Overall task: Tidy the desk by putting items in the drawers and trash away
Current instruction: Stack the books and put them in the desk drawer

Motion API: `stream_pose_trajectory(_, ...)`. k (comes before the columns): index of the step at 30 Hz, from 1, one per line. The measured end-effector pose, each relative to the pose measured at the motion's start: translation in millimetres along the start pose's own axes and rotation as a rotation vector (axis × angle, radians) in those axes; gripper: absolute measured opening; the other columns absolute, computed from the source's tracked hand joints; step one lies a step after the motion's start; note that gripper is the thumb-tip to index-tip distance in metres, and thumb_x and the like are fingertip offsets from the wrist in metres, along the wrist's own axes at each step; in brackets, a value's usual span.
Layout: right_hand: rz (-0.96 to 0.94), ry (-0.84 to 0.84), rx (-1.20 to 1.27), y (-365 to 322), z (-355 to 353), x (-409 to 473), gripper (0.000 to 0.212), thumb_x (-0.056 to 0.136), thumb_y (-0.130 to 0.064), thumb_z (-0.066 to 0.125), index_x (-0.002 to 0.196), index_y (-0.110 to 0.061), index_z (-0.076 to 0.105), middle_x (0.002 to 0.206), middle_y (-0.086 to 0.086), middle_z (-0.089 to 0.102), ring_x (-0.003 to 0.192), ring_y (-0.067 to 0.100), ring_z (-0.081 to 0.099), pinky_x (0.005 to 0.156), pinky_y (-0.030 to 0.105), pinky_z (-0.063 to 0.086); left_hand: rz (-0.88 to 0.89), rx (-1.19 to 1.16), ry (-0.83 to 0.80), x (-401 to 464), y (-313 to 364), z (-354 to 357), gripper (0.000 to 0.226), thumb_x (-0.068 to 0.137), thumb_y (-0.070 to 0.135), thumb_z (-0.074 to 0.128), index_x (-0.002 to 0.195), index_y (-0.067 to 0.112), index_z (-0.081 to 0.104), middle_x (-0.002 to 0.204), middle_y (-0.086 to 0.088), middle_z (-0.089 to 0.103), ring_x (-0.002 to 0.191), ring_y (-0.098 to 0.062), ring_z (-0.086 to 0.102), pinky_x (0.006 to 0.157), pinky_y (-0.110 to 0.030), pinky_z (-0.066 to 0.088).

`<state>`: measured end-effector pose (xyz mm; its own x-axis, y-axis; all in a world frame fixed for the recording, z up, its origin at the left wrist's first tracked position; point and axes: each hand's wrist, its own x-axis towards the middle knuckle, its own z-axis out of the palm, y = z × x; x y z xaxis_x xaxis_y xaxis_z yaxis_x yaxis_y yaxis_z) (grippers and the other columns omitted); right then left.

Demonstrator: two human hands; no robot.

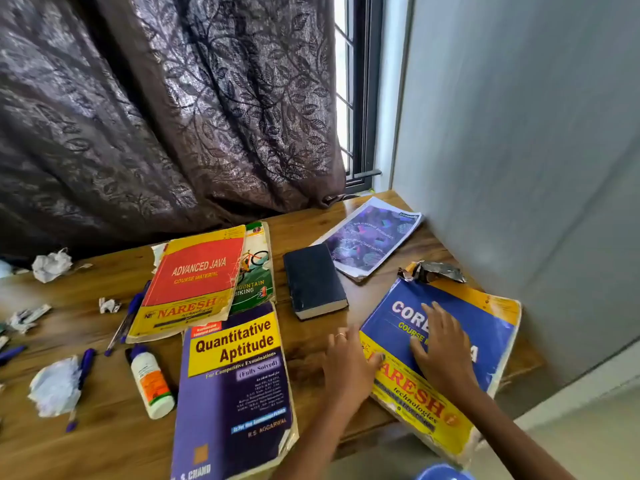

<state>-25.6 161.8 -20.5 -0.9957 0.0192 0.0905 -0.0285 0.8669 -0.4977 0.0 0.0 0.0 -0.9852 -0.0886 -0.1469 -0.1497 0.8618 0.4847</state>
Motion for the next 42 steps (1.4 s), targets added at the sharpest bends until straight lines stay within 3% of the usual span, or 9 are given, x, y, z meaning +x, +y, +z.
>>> stream_pose_trajectory(4,0.07,-0.059,-0.056,10.0,-6.6,9.9,0.066,0.086,-0.047,0.039,0.142,-0.01,0.037,0.15,0.009,0.035,0.139,0.026,0.029,0.112,0.042,0.024,-0.176,-0.191,-0.182,14.0,-6.7,-7.6,0.066,0.074,0.045,0.075,0.128,0.022,0.045,0.124,-0.001,0.057,0.112,-0.019,0.056,0.088,-0.033,0.048)
stream_pose_trajectory(8,0.017,-0.074,-0.079,9.2,0.8,24.7,0.088,0.07,-0.058,0.013,0.137,-0.01,0.045,0.145,0.009,0.041,0.136,0.026,0.033,0.11,0.043,0.026,-0.141,-0.302,-0.409,7.2,-17.2,-10.6,0.038,0.078,0.038,0.074,0.108,0.018,0.066,0.101,0.001,0.073,0.088,-0.017,0.069,0.085,-0.04,0.055)
stream_pose_trajectory(16,-0.086,-0.124,-0.133,-5.1,6.6,55.7,0.085,0.071,-0.059,0.012,0.134,-0.014,0.047,0.137,0.007,0.047,0.128,0.027,0.04,0.104,0.042,0.028,-0.221,-0.807,-0.297,-27.4,-24.7,-4.9,0.026,0.097,0.024,0.05,0.123,0.02,0.053,0.112,0.001,0.068,0.097,-0.014,0.067,0.08,-0.025,0.055)
stream_pose_trajectory(20,-0.096,-0.201,-0.132,-11.3,3.4,76.6,0.072,0.085,-0.054,0.033,0.149,-0.021,0.022,0.152,0.003,0.028,0.139,0.025,0.026,0.11,0.043,0.02,-0.353,-0.895,-0.214,-36.9,-22.8,-3.0,0.017,0.099,0.022,0.046,0.112,0.02,0.057,0.101,0.0,0.069,0.083,-0.012,0.067,0.064,-0.016,0.052)
stream_pose_trajectory(23,-0.064,-0.221,-0.119,-13.1,2.4,91.3,0.074,0.093,-0.041,0.045,0.151,-0.027,0.001,0.158,0.0,0.015,0.141,0.025,0.02,0.111,0.044,0.019,-0.394,-0.897,-0.139,-42.0,-18.0,-2.1,0.011,0.099,0.022,0.045,0.104,0.025,0.055,0.1,0.005,0.066,0.09,-0.013,0.064,0.068,-0.012,0.046)
stream_pose_trajectory(26,0.013,-0.236,-0.06,-19.5,-1.8,100.2,0.073,0.093,-0.037,0.047,0.151,-0.025,0.004,0.157,0.001,0.016,0.141,0.027,0.018,0.111,0.046,0.018,-0.42,-0.855,-0.069,-46.3,-12.5,2.8,0.005,0.1,0.024,0.043,0.102,0.028,0.044,0.097,0.015,0.055,0.087,-0.001,0.055,0.058,0.001,0.034)
stream_pose_trajectory(31,0.198,-0.062,0.027,-12.7,-21.9,98.5,0.066,0.086,-0.029,0.059,0.143,-0.015,0.03,0.146,0.014,0.033,0.132,0.034,0.028,0.108,0.047,0.025,-0.504,-0.871,0.064,-49.1,-6.4,20.6,0.022,0.098,0.024,0.046,0.118,0.016,0.051,0.116,0.0,0.057,0.093,-0.01,0.052,0.073,-0.018,0.035)
stream_pose_trajectory(36,0.409,-0.061,0.091,17.6,-42.0,60.3,0.067,0.084,-0.023,0.065,0.141,-0.005,0.033,0.142,0.023,0.035,0.13,0.038,0.032,0.105,0.045,0.03,-0.611,-0.92,0.129,-47.2,-0.9,38.9,0.036,0.097,0.026,0.047,0.124,0.003,0.053,0.121,-0.014,0.061,0.107,-0.029,0.058,0.084,-0.031,0.043)
stream_pose_trajectory(42,0.343,-0.132,0.155,24.9,-32.7,44.0,0.064,0.088,-0.024,0.061,0.143,-0.011,0.031,0.141,0.018,0.033,0.13,0.034,0.027,0.104,0.045,0.03,-0.492,-0.677,-0.04,-47.6,15.4,45.8,0.043,0.099,0.018,0.037,0.139,0.009,0.025,0.137,-0.008,0.047,0.119,-0.022,0.05,0.093,-0.025,0.039)
